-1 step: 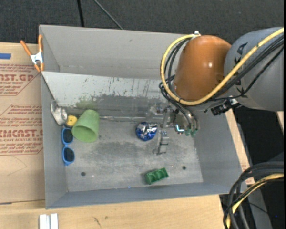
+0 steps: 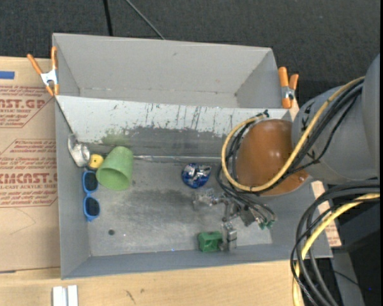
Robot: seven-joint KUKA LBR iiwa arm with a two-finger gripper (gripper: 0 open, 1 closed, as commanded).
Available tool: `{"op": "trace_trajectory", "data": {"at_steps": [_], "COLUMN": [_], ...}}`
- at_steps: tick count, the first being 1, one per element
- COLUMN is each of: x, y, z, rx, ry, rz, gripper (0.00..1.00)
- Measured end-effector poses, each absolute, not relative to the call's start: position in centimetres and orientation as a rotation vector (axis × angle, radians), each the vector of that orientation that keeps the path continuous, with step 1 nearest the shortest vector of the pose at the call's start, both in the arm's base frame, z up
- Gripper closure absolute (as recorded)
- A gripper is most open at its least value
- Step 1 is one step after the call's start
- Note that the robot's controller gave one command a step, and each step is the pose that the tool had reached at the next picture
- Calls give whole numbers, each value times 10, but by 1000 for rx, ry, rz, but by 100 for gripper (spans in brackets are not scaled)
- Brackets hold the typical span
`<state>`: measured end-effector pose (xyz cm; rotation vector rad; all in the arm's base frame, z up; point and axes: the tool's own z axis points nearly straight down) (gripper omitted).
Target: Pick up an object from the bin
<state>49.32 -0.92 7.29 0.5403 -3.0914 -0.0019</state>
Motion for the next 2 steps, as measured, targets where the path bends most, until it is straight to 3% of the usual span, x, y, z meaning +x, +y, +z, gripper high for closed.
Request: {"op": "trace_trajectory", "data": {"at_steps": [1, 2], "x": [494, 509], "y": [-9, -17], "z": [75, 236], "rx": [541, 580], "ry": [-3094, -3098], "rz": [-2, 4], "gripper": [100, 100]}}
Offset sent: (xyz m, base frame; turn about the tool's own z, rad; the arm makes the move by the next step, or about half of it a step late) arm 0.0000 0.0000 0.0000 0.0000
